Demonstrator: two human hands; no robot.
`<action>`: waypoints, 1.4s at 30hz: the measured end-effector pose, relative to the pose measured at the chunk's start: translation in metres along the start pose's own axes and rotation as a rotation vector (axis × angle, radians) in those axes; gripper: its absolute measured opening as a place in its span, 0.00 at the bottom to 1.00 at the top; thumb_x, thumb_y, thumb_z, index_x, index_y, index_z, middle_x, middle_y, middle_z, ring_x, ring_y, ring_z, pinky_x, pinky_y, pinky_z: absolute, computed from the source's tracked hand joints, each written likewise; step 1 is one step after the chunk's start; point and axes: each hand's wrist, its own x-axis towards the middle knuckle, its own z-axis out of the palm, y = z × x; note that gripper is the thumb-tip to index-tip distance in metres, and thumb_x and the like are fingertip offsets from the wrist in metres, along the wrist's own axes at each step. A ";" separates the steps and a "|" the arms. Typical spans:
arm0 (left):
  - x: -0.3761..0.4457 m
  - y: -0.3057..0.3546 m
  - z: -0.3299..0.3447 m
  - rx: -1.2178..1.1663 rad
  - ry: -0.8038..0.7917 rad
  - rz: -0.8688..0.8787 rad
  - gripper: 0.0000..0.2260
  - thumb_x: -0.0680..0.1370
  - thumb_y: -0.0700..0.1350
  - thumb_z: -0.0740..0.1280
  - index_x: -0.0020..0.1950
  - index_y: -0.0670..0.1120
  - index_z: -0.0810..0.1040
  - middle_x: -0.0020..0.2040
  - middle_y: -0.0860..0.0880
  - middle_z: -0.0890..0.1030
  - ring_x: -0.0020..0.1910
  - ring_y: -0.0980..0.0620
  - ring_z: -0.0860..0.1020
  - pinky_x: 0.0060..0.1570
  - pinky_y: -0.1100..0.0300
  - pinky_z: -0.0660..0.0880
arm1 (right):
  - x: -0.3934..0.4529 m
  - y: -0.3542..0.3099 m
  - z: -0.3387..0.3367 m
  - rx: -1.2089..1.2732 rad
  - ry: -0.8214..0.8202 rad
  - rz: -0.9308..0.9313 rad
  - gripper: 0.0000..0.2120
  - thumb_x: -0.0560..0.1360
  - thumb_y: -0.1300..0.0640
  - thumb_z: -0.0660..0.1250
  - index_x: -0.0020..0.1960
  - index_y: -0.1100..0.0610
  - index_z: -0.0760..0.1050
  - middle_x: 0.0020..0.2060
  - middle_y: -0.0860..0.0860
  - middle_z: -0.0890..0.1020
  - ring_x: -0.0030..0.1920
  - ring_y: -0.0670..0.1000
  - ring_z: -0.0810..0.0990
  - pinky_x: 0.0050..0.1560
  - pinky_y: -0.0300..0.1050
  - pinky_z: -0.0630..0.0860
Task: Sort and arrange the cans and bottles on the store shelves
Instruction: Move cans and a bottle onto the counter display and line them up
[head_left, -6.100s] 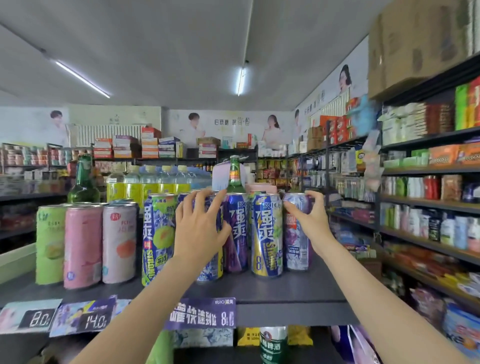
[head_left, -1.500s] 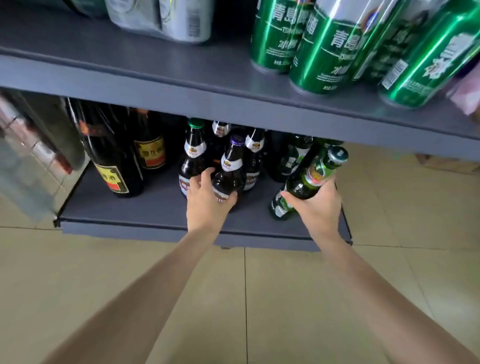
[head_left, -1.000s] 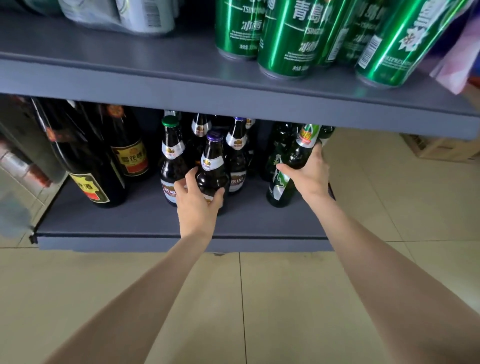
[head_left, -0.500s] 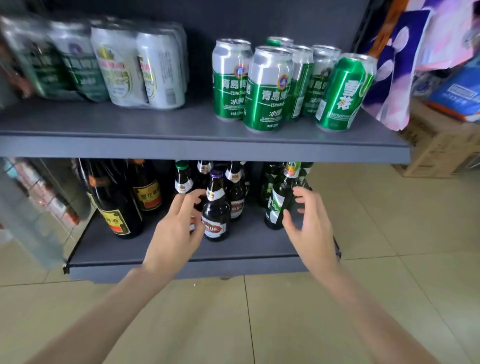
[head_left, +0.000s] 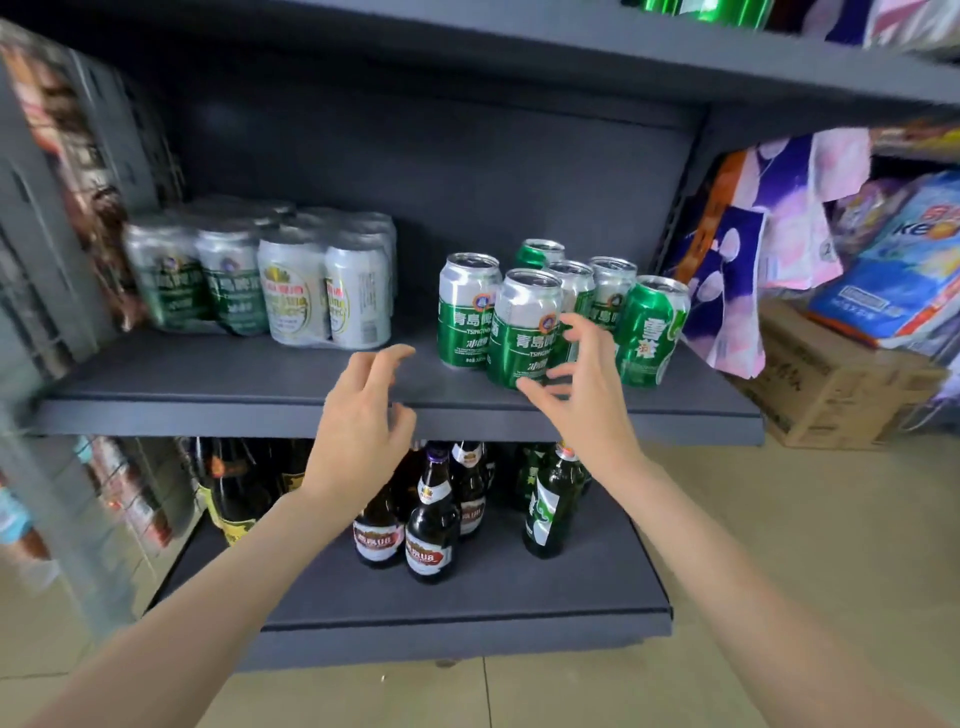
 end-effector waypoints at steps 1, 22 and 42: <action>0.005 -0.003 -0.001 -0.002 0.016 -0.012 0.23 0.72 0.31 0.62 0.66 0.44 0.69 0.55 0.46 0.71 0.52 0.46 0.74 0.50 0.52 0.72 | 0.006 -0.001 0.006 0.007 0.015 0.030 0.29 0.72 0.58 0.71 0.68 0.55 0.61 0.59 0.48 0.66 0.40 0.46 0.76 0.46 0.41 0.77; 0.059 0.056 -0.102 0.173 -0.394 -0.215 0.21 0.71 0.34 0.61 0.64 0.45 0.71 0.56 0.43 0.73 0.49 0.43 0.74 0.49 0.48 0.74 | 0.069 -0.096 -0.073 -0.130 -0.536 0.371 0.23 0.75 0.56 0.67 0.67 0.56 0.64 0.52 0.49 0.78 0.41 0.48 0.80 0.49 0.48 0.78; 0.304 0.266 -0.419 0.322 0.000 -0.103 0.19 0.71 0.38 0.59 0.62 0.42 0.71 0.57 0.40 0.72 0.51 0.38 0.73 0.48 0.48 0.70 | 0.308 -0.416 -0.329 0.034 -0.343 -0.138 0.27 0.74 0.53 0.68 0.70 0.53 0.62 0.63 0.49 0.69 0.57 0.41 0.69 0.51 0.32 0.70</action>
